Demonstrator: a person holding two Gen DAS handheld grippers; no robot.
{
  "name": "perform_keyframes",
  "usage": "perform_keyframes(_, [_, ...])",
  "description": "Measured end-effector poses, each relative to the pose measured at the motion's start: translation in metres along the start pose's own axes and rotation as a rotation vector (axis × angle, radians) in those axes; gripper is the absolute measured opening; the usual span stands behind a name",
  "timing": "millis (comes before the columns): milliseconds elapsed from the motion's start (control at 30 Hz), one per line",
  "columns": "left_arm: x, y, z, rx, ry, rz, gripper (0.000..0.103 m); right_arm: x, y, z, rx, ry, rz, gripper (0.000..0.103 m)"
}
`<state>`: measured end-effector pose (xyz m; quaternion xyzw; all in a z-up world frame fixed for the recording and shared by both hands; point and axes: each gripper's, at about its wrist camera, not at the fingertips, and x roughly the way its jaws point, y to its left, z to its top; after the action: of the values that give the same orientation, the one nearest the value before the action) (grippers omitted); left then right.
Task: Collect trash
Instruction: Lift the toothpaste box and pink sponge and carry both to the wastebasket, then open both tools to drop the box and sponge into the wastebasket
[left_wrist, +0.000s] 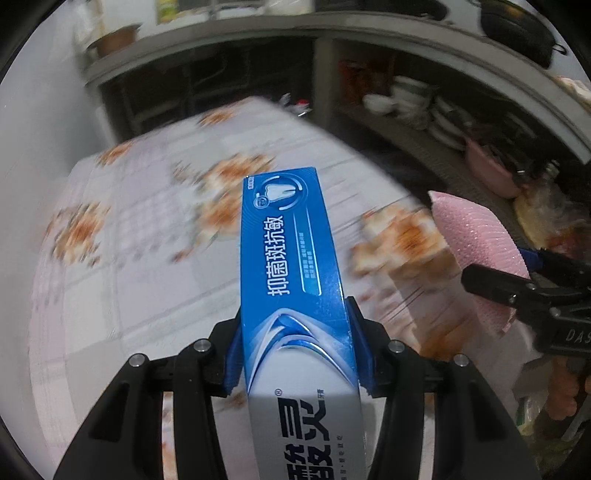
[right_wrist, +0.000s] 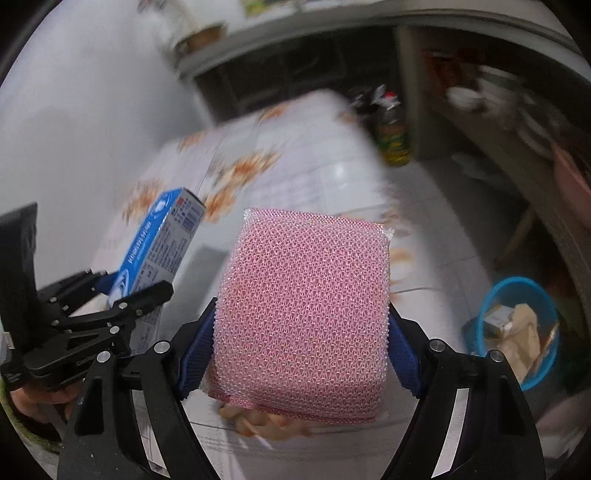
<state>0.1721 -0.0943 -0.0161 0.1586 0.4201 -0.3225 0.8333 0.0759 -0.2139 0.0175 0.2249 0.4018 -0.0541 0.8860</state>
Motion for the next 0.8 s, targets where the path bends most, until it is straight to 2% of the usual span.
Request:
perform_keyframes(100, [0.0,-0.03,0.027,0.048,-0.022,-0.075,0.047,-0.033,-0.044,-0.002,0.121,-0.087,-0.031,0.077])
perform_keyframes(167, [0.003,-0.059,0.047,0.083,-0.021,-0.161,0.047,-0.054,-0.079,-0.008,0.218,-0.136,-0.061,0.077])
perform_keyframes(267, [0.014,-0.112,0.071,0.125,0.016,-0.296,0.047,-0.079,-0.139,-0.028,0.395,-0.177,-0.125,0.077])
perform_keyframes(300, [0.021,-0.134,0.077,0.147,0.036,-0.337,0.047,-0.086,-0.166,-0.041,0.478,-0.178,-0.145,0.077])
perform_keyframes(400, [0.047,-0.195,0.088,0.19,0.118,-0.44,0.047,-0.095,-0.213,-0.073,0.638,-0.163,-0.184,0.077])
perform_keyframes(500, [0.08,-0.257,0.092,0.242,0.213,-0.496,0.047,-0.1,-0.253,-0.111,0.782,-0.132,-0.211,0.077])
perform_keyframes(633, [0.123,-0.331,0.089,0.321,0.277,-0.509,0.047,-0.104,-0.284,-0.149,0.907,-0.098,-0.245,0.077])
perform_keyframes(700, [0.14,-0.357,0.089,0.348,0.279,-0.501,0.049,-0.108,-0.293,-0.16,0.943,-0.092,-0.263,0.077])
perform_keyframes(733, [0.153,-0.373,0.09,0.359,0.28,-0.497,0.055,-0.109,-0.295,-0.162,0.951,-0.091,-0.267,0.077])
perform_keyframes(767, [0.167,-0.386,0.091,0.37,0.282,-0.484,0.074,-0.11,-0.298,-0.164,0.961,-0.089,-0.272,0.077])
perform_keyframes(800, [0.176,-0.394,0.092,0.374,0.282,-0.469,0.081,-0.111,-0.3,-0.167,0.97,-0.085,-0.277,0.077])
